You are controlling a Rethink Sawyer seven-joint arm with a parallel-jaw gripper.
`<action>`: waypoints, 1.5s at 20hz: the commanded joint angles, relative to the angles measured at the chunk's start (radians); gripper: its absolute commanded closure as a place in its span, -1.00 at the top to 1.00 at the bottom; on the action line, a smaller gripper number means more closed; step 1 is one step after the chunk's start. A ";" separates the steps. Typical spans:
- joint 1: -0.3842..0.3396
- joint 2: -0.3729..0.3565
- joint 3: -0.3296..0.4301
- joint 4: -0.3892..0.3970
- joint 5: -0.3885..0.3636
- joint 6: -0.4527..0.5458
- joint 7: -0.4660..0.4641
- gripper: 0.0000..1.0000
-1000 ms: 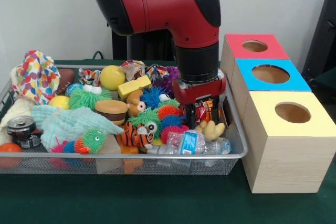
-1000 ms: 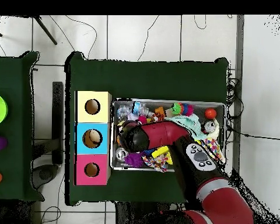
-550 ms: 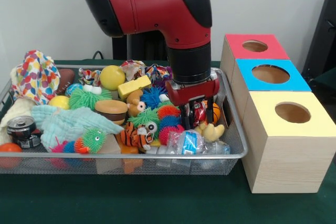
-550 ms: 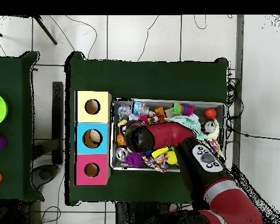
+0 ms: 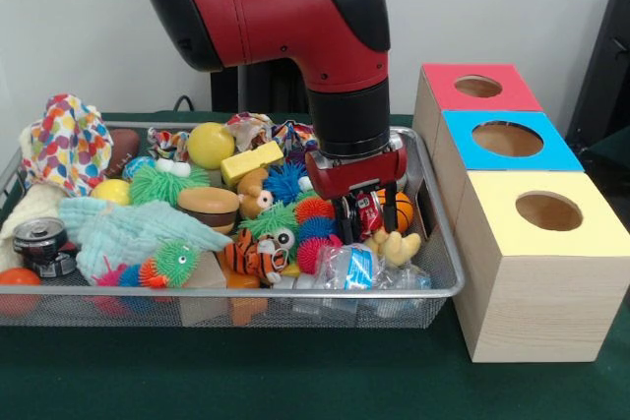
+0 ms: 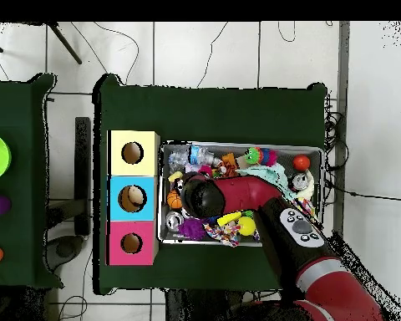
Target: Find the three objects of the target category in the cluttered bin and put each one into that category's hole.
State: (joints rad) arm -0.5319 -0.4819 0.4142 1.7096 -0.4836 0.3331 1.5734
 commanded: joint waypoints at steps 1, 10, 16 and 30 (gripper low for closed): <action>-0.030 0.097 0.073 0.013 -0.036 -0.108 0.048 1.00; -0.053 0.111 0.112 0.022 -0.018 -0.106 0.055 1.00; -0.067 0.126 0.130 0.027 -0.020 -0.115 0.058 1.00; -0.098 0.162 0.159 0.042 -0.030 -0.140 0.063 1.00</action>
State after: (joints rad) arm -0.5978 -0.4270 0.5319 1.7440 -0.4843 0.2880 1.5732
